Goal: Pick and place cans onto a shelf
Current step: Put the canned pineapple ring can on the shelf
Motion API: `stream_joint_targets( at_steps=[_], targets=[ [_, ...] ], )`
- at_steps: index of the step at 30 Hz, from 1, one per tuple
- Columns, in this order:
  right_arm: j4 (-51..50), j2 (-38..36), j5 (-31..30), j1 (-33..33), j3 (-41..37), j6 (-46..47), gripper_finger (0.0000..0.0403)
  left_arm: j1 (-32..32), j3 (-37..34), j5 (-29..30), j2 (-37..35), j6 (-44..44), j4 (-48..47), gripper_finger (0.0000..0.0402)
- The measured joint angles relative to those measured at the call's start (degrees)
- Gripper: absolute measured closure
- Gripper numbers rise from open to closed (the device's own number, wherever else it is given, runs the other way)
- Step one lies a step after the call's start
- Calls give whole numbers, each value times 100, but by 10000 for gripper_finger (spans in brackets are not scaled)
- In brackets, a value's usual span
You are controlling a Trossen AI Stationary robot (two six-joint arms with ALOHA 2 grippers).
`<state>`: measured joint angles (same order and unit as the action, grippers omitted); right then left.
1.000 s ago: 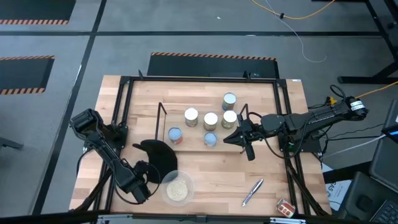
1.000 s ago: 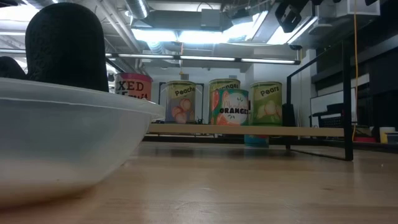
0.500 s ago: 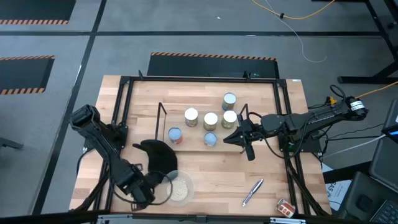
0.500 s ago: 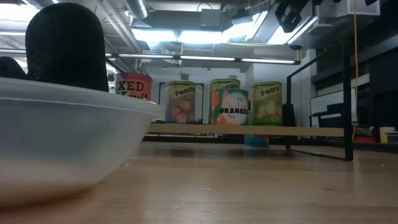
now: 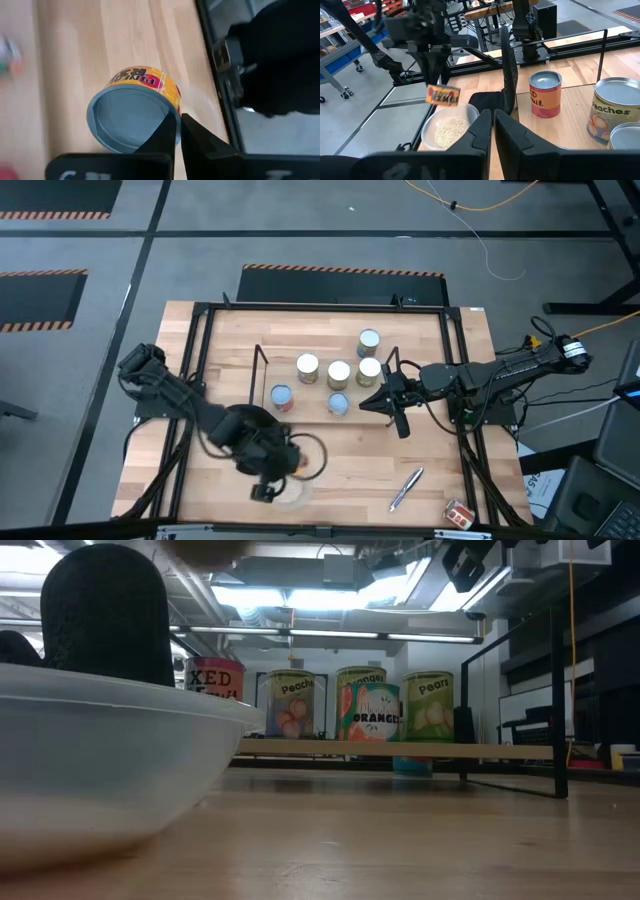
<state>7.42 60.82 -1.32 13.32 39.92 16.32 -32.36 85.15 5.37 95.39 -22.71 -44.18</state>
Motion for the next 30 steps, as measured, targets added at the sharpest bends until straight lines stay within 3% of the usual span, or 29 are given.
stream_joint_targets(
  at_steps=[12,21,30],
  targets=[
    [-10,0,7,1,0,11,376,1055,1,-321,675,2951,1164,396],
    [-55,0,8,1,-1,13,376,1127,-3,-359,1481,3768,1110,396],
    [-58,0,7,1,-2,15,376,1044,-3,-358,1942,3837,1021,382]
  ],
)
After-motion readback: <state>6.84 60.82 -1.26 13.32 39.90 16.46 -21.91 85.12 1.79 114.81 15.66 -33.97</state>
